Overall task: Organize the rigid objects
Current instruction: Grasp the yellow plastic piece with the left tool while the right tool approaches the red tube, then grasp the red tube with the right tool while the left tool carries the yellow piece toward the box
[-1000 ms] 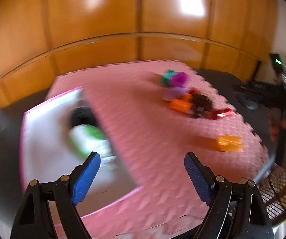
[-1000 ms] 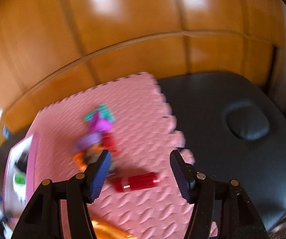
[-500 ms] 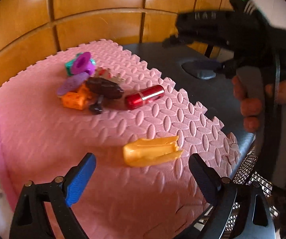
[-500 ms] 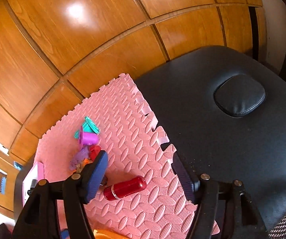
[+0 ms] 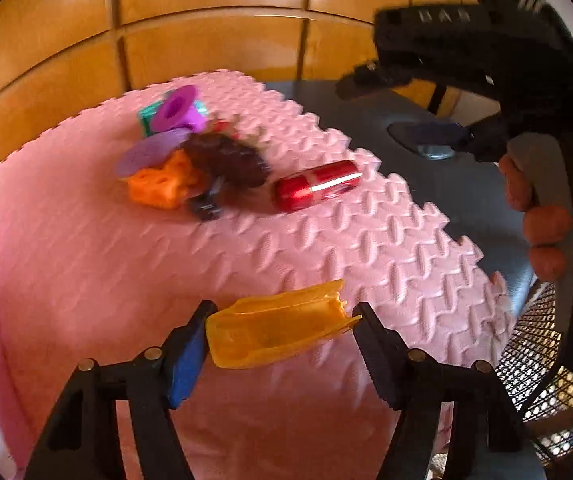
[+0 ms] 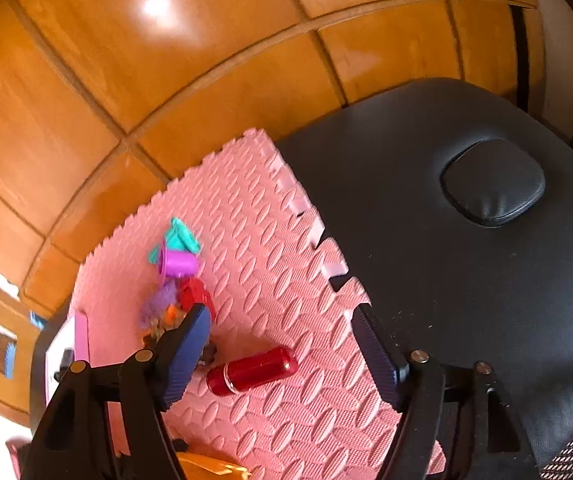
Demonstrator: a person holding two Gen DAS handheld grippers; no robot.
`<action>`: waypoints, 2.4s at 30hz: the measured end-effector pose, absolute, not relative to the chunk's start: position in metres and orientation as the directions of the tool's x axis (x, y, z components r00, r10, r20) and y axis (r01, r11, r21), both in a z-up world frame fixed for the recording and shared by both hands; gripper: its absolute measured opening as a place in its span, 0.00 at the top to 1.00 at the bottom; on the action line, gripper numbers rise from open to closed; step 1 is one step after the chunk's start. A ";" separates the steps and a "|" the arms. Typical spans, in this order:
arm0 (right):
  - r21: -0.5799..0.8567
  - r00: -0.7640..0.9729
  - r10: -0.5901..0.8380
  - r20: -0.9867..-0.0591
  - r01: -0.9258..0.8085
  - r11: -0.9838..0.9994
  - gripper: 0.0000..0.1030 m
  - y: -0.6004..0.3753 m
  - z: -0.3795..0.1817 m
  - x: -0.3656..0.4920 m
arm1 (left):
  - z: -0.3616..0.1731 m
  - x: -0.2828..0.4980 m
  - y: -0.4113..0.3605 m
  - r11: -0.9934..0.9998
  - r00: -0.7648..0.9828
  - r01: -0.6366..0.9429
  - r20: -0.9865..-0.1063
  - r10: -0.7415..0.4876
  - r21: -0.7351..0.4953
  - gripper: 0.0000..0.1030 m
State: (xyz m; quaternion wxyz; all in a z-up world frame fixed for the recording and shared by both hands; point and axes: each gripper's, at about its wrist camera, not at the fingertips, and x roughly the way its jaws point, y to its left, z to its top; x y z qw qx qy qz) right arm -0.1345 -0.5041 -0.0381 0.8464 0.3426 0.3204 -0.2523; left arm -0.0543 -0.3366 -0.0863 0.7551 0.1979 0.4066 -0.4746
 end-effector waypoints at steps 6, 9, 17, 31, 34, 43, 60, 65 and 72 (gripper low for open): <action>0.314 0.623 -0.175 -0.762 0.592 0.742 0.20 -0.483 -0.044 -0.110 | -0.086 -0.039 -0.302 0.530 0.243 0.840 -0.793 -0.559 -0.116 0.33; 0.249 0.600 -0.183 -0.779 0.563 0.788 0.17 -0.472 -0.048 -0.100 | -0.086 -0.039 -0.290 0.539 0.266 0.836 -0.783 -0.562 -0.103 0.32; 0.125 0.530 -0.202 -0.824 0.517 0.847 0.12 -0.456 -0.062 -0.083 | -0.089 -0.039 -0.279 0.552 0.297 0.828 -0.758 -0.580 -0.098 0.32; 0.022 0.467 -0.248 -0.849 0.499 0.867 0.11 -0.451 -0.072 -0.070 | -0.090 -0.042 -0.277 0.563 0.319 0.820 -0.739 -0.593 -0.098 0.32; -0.008 0.450 -0.264 -0.853 0.495 0.869 0.11 -0.451 -0.076 -0.067 | -0.090 -0.042 -0.277 0.564 0.322 0.820 -0.736 -0.595 -0.097 0.32; -0.025 0.445 -0.278 -0.851 0.493 0.869 0.26 -0.446 -0.079 -0.065 | -0.086 -0.040 -0.276 0.598 0.342 0.796 -0.746 -0.572 -0.094 0.33; 0.042 0.453 -0.235 -0.860 0.522 0.852 0.26 -0.456 -0.083 -0.066 | -0.006 -0.031 -0.225 0.751 0.602 0.658 -0.635 -0.484 0.051 0.33; 0.042 0.454 -0.239 -0.858 0.527 0.849 0.26 -0.456 -0.083 -0.067 | 0.004 -0.026 -0.208 0.787 0.651 0.612 -0.613 -0.447 0.076 0.32; 0.033 0.453 -0.249 -0.856 0.528 0.849 0.26 -0.454 -0.083 -0.068 | 0.008 -0.017 -0.190 0.827 0.686 0.555 -0.611 -0.395 0.089 0.32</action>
